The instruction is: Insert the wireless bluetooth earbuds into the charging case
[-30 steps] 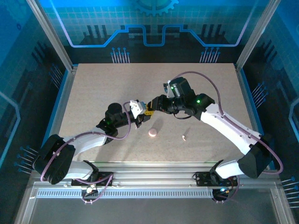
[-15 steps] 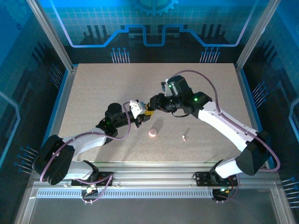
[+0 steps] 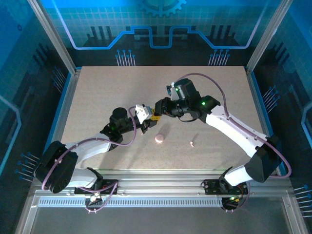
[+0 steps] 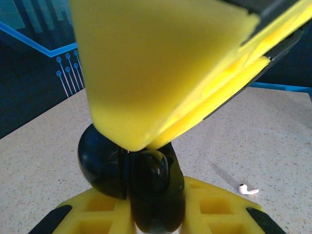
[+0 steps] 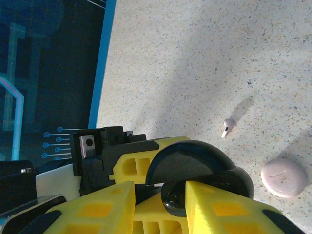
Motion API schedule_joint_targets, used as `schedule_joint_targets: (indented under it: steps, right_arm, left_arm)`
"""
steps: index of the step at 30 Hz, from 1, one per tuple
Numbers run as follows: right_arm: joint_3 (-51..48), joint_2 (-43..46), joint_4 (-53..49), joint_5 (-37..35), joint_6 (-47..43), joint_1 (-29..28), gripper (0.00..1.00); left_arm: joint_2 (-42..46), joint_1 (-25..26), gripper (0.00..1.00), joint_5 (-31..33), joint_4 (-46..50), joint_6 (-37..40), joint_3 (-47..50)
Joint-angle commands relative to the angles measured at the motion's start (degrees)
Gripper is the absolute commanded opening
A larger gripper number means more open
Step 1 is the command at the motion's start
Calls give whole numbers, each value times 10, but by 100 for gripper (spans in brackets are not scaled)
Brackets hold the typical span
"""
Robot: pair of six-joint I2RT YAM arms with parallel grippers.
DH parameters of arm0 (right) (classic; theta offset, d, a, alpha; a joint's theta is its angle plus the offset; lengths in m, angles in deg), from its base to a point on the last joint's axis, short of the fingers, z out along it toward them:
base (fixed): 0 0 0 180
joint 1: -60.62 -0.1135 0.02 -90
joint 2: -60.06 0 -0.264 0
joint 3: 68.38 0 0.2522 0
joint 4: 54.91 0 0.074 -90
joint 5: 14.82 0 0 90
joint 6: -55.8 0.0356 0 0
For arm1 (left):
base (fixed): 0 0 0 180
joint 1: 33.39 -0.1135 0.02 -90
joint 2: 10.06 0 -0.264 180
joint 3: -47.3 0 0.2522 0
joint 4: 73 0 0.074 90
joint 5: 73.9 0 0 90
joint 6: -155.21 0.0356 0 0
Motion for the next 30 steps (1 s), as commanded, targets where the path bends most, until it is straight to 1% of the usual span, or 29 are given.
schedule_joint_targets:
  steps: [1, 5, 9, 14, 20, 24, 26, 27, 30]
  right_arm:
    - [22, 20, -22, -5, -21, 6, 33]
    - [24, 34, -56, -17, -38, 16, 33]
    - [28, 46, -112, -24, -64, 43, 33]
    - [41, 39, -198, -27, -120, 98, 34]
    - [46, -5, -258, -20, -204, 172, 35]
    - [72, -49, -289, -62, -311, 206, 38]
    - [80, -67, -284, -82, -372, 219, 39]
    - [82, -78, -274, -93, -417, 226, 40]
    - [75, -98, -236, -70, -550, 240, 44]
  left_arm:
    - [11, 6, 21, 6, 3, 14, 0]
    - [8, 6, 21, 16, 3, 21, 10]
    - [3, 6, 21, 29, 8, 29, 22]
    - [1, 6, 21, 38, 2, 16, 33]
    - [-4, 6, 22, 48, 2, 13, 36]
    - [-9, 6, 22, 53, 0, 12, 36]
    - [-11, 6, 22, 53, -2, 10, 36]
    - [-12, 6, 22, 53, -2, 10, 36]
    - [-16, 5, 22, 52, -3, 9, 36]
